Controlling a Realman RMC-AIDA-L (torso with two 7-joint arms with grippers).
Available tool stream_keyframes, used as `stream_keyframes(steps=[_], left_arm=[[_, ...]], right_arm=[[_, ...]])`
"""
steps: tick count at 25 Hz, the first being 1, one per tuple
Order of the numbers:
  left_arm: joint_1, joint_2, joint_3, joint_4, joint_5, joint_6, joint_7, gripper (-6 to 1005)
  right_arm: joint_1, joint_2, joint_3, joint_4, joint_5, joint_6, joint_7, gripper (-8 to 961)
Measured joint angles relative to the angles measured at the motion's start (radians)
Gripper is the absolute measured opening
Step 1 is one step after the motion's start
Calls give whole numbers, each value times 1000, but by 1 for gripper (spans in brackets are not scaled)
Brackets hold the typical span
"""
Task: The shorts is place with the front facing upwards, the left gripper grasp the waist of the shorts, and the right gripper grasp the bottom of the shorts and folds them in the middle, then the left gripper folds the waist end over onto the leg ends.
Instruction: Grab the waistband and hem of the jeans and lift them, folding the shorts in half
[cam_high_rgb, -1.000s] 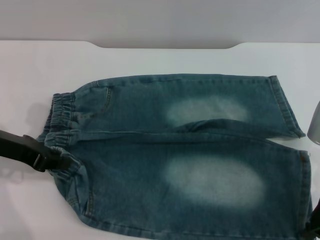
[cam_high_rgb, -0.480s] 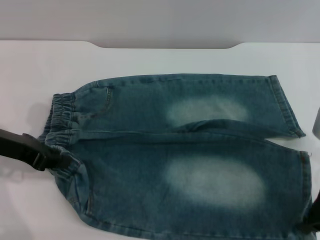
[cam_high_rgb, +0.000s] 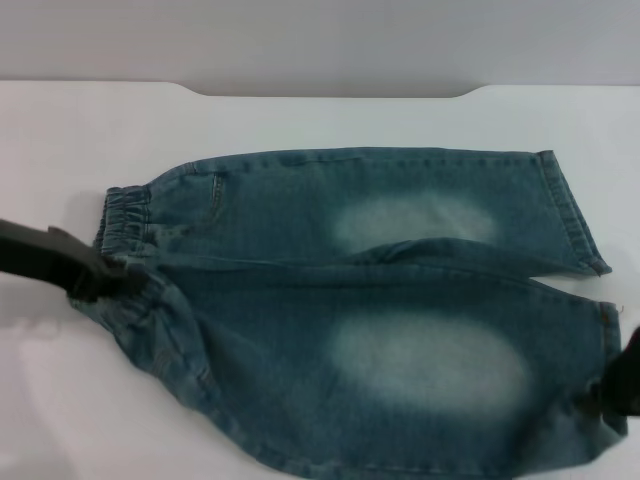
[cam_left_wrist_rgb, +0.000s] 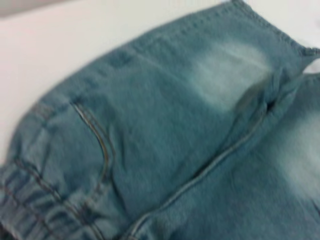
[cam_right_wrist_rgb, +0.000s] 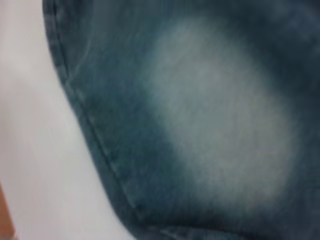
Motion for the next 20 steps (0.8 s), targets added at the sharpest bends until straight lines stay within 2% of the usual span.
stream_keyframes(steps=[10,20], left_arm=[[-26,8,-3,58,-66,-58,0,48],[-32,16,-4,61,-69,-173,1,48]], right_arm=[[-44,0,121,-97,163,45,-70,37],[-87,-2,374,-103,431,72,-227,43]])
